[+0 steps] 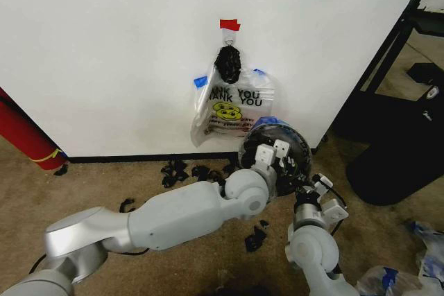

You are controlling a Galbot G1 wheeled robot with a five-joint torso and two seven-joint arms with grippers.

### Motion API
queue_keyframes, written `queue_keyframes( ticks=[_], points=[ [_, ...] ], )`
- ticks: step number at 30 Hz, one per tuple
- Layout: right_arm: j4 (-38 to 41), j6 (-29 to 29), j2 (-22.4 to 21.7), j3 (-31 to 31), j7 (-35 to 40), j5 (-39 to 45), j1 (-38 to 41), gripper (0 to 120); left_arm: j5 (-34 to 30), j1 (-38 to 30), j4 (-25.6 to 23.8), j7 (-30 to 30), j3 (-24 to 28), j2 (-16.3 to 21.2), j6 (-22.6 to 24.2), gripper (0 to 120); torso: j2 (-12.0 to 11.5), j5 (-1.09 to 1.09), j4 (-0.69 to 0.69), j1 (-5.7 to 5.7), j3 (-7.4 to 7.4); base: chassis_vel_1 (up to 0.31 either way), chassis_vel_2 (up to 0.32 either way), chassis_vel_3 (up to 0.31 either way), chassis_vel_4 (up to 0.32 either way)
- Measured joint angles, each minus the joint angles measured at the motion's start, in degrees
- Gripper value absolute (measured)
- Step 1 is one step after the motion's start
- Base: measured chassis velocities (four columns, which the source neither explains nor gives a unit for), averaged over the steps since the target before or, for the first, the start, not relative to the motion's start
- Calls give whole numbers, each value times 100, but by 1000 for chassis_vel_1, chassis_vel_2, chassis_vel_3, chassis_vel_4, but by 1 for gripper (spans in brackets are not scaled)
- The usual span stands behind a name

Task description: Pick up the garbage bag from the wall and place it over the trash bin.

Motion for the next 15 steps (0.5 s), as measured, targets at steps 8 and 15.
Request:
queue_keyframes(
  ticks=[8,15],
  points=[
    [49,-431,-89,51,342,495,119,0,901,1476,-1010,467,-1221,832,-407,33,0,0,-1,0,0,0,0,0,0],
    [246,-960,-228,37,1014,1215,344,0,1475,2990,-1615,1017,-2505,1315,-740,58,0,-1,0,0,0,0,0,0,0]
  ],
)
